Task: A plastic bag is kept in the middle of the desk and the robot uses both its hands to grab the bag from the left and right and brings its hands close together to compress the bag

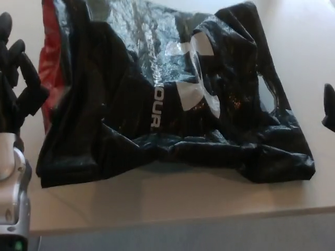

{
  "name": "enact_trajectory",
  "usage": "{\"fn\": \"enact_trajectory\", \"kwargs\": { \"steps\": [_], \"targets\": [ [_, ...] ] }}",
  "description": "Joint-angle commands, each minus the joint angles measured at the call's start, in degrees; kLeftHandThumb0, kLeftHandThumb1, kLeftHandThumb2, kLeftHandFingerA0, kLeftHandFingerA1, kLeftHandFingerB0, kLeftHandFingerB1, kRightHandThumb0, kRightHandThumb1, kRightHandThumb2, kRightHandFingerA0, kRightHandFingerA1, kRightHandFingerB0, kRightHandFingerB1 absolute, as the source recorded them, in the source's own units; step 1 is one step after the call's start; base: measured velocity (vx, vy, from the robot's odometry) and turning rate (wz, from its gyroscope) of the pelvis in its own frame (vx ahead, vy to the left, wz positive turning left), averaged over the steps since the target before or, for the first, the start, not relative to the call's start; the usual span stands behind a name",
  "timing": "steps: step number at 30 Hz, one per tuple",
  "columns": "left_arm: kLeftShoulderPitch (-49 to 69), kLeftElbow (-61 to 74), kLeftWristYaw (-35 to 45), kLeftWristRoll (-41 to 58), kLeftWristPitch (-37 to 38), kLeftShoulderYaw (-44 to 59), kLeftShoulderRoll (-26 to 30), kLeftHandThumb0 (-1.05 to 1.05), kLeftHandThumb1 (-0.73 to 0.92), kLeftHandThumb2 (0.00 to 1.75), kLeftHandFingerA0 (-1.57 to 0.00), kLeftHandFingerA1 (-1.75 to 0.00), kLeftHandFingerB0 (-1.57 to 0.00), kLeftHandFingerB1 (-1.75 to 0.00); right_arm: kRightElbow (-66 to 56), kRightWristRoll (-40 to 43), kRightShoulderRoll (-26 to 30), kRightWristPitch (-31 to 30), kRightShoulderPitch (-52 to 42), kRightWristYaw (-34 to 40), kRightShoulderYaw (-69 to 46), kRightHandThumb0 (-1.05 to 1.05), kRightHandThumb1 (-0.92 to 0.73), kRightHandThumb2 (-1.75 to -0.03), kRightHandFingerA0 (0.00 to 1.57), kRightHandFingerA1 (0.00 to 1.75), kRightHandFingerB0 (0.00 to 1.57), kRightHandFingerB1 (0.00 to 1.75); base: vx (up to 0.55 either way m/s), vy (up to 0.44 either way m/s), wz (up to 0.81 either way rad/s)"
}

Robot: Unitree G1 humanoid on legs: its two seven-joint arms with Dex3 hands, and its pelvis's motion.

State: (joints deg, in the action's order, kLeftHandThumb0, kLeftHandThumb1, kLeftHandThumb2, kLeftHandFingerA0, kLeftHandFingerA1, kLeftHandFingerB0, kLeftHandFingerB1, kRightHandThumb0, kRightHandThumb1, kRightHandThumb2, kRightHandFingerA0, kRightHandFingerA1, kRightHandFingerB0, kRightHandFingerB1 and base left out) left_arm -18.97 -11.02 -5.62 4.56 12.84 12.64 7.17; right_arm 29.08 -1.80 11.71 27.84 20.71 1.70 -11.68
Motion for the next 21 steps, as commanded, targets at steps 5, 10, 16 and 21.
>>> {"fn": "enact_trajectory", "kwargs": {
  "steps": [5,10,16,21],
  "targets": [
    [31.18,45.36,3.25,6.37,2.76,-3.25,-3.61,-0.33,0.58,1.16,0.0,-0.5,0.0,-0.49,-38.75,3.85,-0.68,11.62,-30.4,-2.86,-3.38,-0.36,-0.5,-1.1,0.0,0.5,0.0,0.49,0.0,0.0,0.0],
    [44.47,46.45,4.14,4.7,17.19,-3.83,-7.89,-0.33,0.61,1.17,-0.01,-0.5,0.0,-0.49,-42.9,2.18,-2.88,22.14,-44.71,-2.93,-3.32,-0.72,-0.66,-1.03,0.03,0.4,0.05,0.32,0.0,0.0,0.0],
    [60.76,35.98,11.76,10.89,31.29,-3.65,-8.53,-0.68,0.77,1.1,-0.04,-0.44,0.0,-0.34,-42.72,7.41,-5.89,21.17,-55.48,-2.94,-3.38,-0.7,-0.72,-1.0,0.05,0.37,0.07,0.35,0.0,0.0,0.0],
    [65.71,32.54,15.95,14.41,33.12,-2.48,-6.66,-0.67,0.75,1.11,-0.04,-0.42,-0.03,-0.31,-38.63,9.99,-5.66,22.6,-63.46,-6.74,2.64,-0.8,-0.67,-1.02,0.02,0.31,0.1,0.33,0.0,0.0,0.0]
  ]
}}
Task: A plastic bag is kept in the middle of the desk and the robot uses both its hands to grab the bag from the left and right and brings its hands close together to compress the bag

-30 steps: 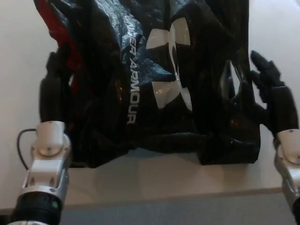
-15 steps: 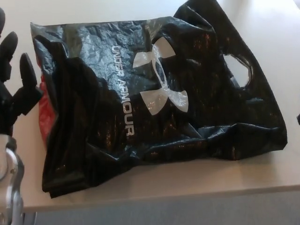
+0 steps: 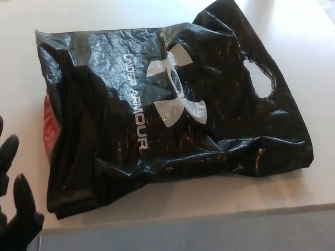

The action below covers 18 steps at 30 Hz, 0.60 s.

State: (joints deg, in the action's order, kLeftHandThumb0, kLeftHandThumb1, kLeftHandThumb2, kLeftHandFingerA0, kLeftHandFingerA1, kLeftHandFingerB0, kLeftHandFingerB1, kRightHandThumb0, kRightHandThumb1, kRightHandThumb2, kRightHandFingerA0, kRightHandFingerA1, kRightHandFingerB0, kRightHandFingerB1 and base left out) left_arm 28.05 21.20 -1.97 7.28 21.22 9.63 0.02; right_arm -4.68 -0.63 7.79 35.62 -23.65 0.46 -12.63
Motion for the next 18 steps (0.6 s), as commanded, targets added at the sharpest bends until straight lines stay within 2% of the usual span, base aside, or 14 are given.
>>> {"fn": "enact_trajectory", "kwargs": {
  "steps": [1,3,4,5,9,10,11,13,14,15,16,17,18],
  "targets": [
    [19.5,-0.3,12.25,11.24,25.52,0.32,0.37,-0.68,0.76,1.11,-0.04,-0.43,-0.02,-0.31,-3.87,9.39,-1.92,15.11,-19.74,-5.91,4.46,-0.72,-0.64,-1.03,0.03,0.36,0.03,0.42,0.0,0.0,0.0],
    [19.91,-2.23,12.54,10.94,26.91,1.07,0.69,-0.67,0.77,1.11,-0.04,-0.44,-0.02,-0.32,-2.73,8.2,-2.69,16.03,-21.91,-5.7,5.97,-0.71,-0.63,-1.02,0.02,0.38,0.03,0.42,0.0,0.0,0.0],
    [21.37,-4.23,13.01,10.13,27.48,1.68,1.27,-0.66,0.77,1.13,-0.04,-0.41,-0.03,-0.32,-0.07,7.12,-2.8,20.57,-23.74,-5.6,6.31,-0.62,-0.86,-0.65,0.1,0.32,0.12,0.3,0.0,0.0,0.0],
    [21.85,-5.66,12.93,8.93,27.92,1.95,1.55,-0.65,0.78,1.14,-0.04,-0.39,-0.03,-0.31,1.15,6.68,-2.52,22.46,-24.42,-5.66,6.25,-0.34,-0.62,-1.13,0.01,0.5,0.01,0.48,0.0,0.0,0.0],
    [21.02,-11.89,13.44,6.65,31.36,2.14,2.67,-0.65,0.79,1.15,-0.04,-0.4,-0.03,-0.31,3.79,4.4,-1.27,25.54,-24.3,-5.12,4.86,-0.32,-0.68,-1.16,0.0,0.5,0.0,0.48,0.0,0.0,0.0],
    [21.25,-11.6,13.78,7.2,30.53,1.97,2.88,-0.7,0.92,0.8,-0.11,-0.27,-0.08,-0.22,3.74,4.3,-1.23,25.71,-24.27,-5.07,4.95,-0.54,-0.87,-0.65,0.08,0.3,0.1,0.3,0.0,0.0,0.0],
    [21.46,-10.96,13.68,7.04,29.05,1.94,3.1,-0.69,0.82,1.16,-0.05,-0.41,-0.04,-0.32,3.75,3.53,-1.35,25.97,-23.67,-4.64,4.72,-0.57,-0.88,-0.66,0.08,0.32,0.11,0.32,0.0,0.0,0.0],
    [21.35,-11.38,14.58,7.98,28.93,1.32,3.54,-0.67,0.82,1.16,-0.05,-0.38,-0.04,-0.33,6.29,3.8,-0.89,27.56,-22.08,-4.84,4.87,-0.58,-0.88,-0.65,0.08,0.31,0.1,0.3,0.0,0.0,0.0],
    [20.93,-12.01,14.74,8.32,29.01,1.25,3.52,-0.67,0.81,1.16,-0.05,-0.37,-0.04,-0.33,6.69,3.91,-0.87,28.44,-21.68,-4.77,5.05,-0.55,-0.87,-0.67,0.08,0.31,0.11,0.32,0.0,0.0,0.0],
    [20.46,-13.01,14.26,7.55,29.34,1.66,3.38,-0.66,0.92,0.83,-0.09,-0.27,-0.08,-0.24,7.01,2.64,-0.97,29.2,-21.52,-4.25,4.31,-0.32,-0.69,-1.17,0.01,0.5,0.0,0.48,0.0,0.0,0.0],
    [20.0,-14.26,13.62,6.38,29.93,2.26,3.25,-0.66,0.92,0.83,-0.09,-0.27,-0.08,-0.24,7.51,0.76,-1.04,30.04,-21.46,-3.55,3.15,-0.32,-0.69,-1.17,0.01,0.5,0.0,0.48,0.0,0.0,0.0],
    [19.22,-15.64,13.59,6.17,31.14,2.63,3.31,-0.67,0.84,1.18,-0.05,-0.39,-0.04,-0.33,7.18,1.34,-0.88,29.75,-21.9,-3.72,3.38,-0.32,-0.69,-1.17,0.01,0.5,0.0,0.48,0.0,0.0,0.0],
    [19.57,-15.57,13.51,6.42,31.16,2.78,3.1,-0.69,0.84,1.17,-0.05,-0.42,-0.03,-0.33,6.36,1.53,-0.65,29.16,-22.92,-3.9,3.49,-0.56,-0.89,-0.66,0.08,0.31,0.12,0.31,0.0,0.0,0.0]
  ]
}}
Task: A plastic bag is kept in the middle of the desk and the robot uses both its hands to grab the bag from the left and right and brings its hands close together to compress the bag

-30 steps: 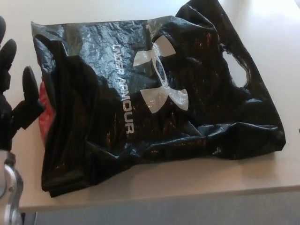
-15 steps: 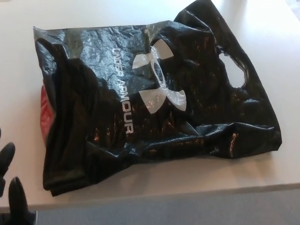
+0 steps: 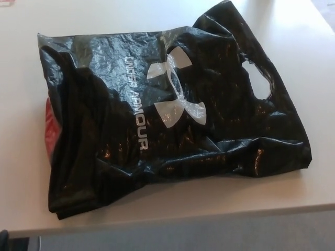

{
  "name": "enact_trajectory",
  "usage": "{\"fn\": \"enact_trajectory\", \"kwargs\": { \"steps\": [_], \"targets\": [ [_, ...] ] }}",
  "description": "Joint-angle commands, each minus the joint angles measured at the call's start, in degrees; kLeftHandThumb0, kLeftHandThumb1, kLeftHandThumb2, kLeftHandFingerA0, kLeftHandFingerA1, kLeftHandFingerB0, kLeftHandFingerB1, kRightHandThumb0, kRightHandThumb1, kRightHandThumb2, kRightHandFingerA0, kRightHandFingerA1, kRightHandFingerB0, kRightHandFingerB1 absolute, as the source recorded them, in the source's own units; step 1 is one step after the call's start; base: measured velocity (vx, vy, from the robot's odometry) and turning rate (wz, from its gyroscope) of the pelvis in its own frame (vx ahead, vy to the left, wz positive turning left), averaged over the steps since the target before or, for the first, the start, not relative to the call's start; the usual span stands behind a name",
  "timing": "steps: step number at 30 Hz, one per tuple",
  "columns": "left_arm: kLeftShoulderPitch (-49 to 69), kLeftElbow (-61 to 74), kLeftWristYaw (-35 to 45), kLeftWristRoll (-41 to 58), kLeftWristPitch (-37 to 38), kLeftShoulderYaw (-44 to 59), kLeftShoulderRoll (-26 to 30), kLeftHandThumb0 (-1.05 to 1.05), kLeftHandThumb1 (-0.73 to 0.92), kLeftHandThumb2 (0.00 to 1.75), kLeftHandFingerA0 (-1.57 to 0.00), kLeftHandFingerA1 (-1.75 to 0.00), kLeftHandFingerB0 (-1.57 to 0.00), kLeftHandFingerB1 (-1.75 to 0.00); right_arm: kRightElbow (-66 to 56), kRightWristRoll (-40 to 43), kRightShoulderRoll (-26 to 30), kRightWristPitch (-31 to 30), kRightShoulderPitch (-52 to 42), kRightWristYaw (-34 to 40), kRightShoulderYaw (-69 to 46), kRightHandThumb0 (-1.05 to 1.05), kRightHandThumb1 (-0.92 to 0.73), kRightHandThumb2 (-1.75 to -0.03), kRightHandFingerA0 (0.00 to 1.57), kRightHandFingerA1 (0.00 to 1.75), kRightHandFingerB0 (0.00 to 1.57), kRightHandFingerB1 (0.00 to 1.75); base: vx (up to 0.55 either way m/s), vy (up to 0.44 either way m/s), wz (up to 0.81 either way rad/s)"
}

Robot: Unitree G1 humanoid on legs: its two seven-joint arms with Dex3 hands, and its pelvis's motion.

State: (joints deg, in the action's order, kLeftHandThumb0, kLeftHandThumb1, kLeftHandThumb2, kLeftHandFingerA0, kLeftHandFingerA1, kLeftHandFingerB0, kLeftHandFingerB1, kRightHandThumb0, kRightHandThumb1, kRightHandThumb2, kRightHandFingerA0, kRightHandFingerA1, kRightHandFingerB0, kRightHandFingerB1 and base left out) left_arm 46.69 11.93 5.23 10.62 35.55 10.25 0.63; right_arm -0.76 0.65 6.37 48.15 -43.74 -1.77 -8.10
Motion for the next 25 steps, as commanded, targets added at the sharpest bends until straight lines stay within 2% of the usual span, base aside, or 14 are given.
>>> {"fn": "enact_trajectory", "kwargs": {
  "steps": [1,5,6,9,10,11,16,17,18,19,20,22,23,25],
  "targets": [
    [1.32,-5.95,6.25,3.03,16.61,2.08,2.35,-0.7,0.83,1.17,-0.05,-0.41,-0.03,-0.31,3.13,0.47,1.17,17.41,-2.63,-1.85,-1.09,-0.31,-0.7,-1.18,0.01,0.5,0.0,0.48,0.0,0.0,0.0],
    [0.26,-6.58,6.15,2.9,16.84,2.06,2.12,-0.7,0.84,1.17,-0.05,-0.42,-0.03,-0.32,4.74,-0.29,1.14,17.4,-0.97,-1.42,-1.63,-0.31,-0.69,-1.17,0.0,0.5,0.0,0.48,0.0,0.0,0.0],
    [-0.62,-6.47,6.11,3.16,16.69,1.71,1.94,-0.7,0.82,1.16,-0.11,-0.46,-0.03,-0.37,4.87,-0.69,1.0,17.19,0.17,-1.33,-1.42,-0.32,-0.69,-1.17,0.0,0.5,0.0,0.48,0.0,0.0,0.0],
    [-1.36,-6.29,6.94,5.18,16.44,0.27,1.43,-0.72,0.82,1.15,-0.04,-0.43,-0.02,-0.34,6.09,1.65,2.09,18.07,2.25,-2.52,0.33,-0.31,-0.7,-1.18,0.0,0.5,0.0,0.48,0.0,0.0,0.0],
    [-1.2,-6.53,7.56,6.26,16.64,-0.51,1.13,-0.7,0.79,1.14,-0.05,-0.4,-0.04,-0.34,6.02,4.28,3.18,17.23,2.83,-3.65,1.8,-0.53,-0.88,-0.67,0.09,0.28,0.1,0.31,0.0,0.0,0.0],
    [-1.26,-6.51,7.32,6.08,16.74,-0.82,0.61,-0.69,0.79,1.14,-0.04,-0.39,-0.04,-0.32,5.17,2.16,3.22,15.83,3.27,-2.93,0.36,-0.33,-0.68,-1.17,0.0,0.5,0.0,0.48,0.0,0.0,0.0],
    [-1.2,-7.31,7.62,6.26,17.98,-1.16,0.1,-0.69,0.77,1.15,-0.05,-0.43,-0.03,-0.31,3.16,4.28,4.04,13.45,1.79,-3.48,0.91,-0.34,-0.66,-1.17,0.0,0.5,0.0,0.48,0.0,0.0,0.0],
    [-1.71,-8.08,7.37,5.54,18.87,-0.64,-0.07,-0.73,0.8,1.14,-0.11,-0.45,-0.03,-0.32,2.71,4.95,3.99,12.67,1.55,-3.56,1.23,-0.34,-0.66,-1.17,0.0,0.5,0.0,0.48,0.0,0.0,0.0],
    [-1.85,-8.12,6.75,4.47,19.08,0.31,-0.19,-0.73,0.92,0.76,-0.17,-0.31,-0.09,-0.23,2.57,6.53,3.97,11.92,1.71,-4.01,2.26,-0.33,-0.67,-1.17,0.0,0.5,0.0,0.48,0.0,0.0,0.0],
    [-1.63,-7.57,7.25,5.56,18.22,-0.04,0.21,-0.8,0.82,1.14,-0.12,-0.44,0.0,-0.3,2.19,7.11,3.83,11.16,1.69,-4.13,2.7,-0.33,-0.67,-1.17,0.0,0.5,0.0,0.48,0.0,0.0,0.0],
    [-1.55,-7.39,7.58,5.5,18.02,-0.08,0.59,-0.73,0.85,1.18,-0.14,-0.46,0.0,-0.29,1.61,6.7,3.52,10.37,1.5,-3.88,2.53,-0.33,-0.67,-1.18,0.0,0.49,0.0,0.48,0.0,0.0,0.0],
    [-1.94,-8.14,6.64,2.27,19.88,1.59,0.03,-0.71,0.84,1.11,-0.1,-0.42,-0.06,-0.33,1.06,7.71,3.69,9.71,1.23,-4.28,2.95,-0.32,-0.69,-1.19,0.0,0.5,0.0,0.48,0.0,0.0,0.0],
    [-1.72,-8.26,8.38,5.79,19.55,-0.12,0.64,-0.71,0.92,0.76,-0.19,-0.33,-0.1,-0.23,0.89,8.76,3.95,10.04,0.26,-4.73,3.38,-0.31,-0.71,-1.19,0.0,0.5,0.0,0.48,0.0,0.0,0.0],
    [-1.51,-7.85,8.7,6.87,18.89,-0.76,0.62,-0.71,0.92,0.74,-0.22,-0.35,-0.1,-0.25,0.73,8.58,3.93,10.04,0.13,-4.67,3.18,-0.31,-0.71,-1.19,0.0,0.5,0.0,0.48,0.0,0.0,0.0]
  ]
}}
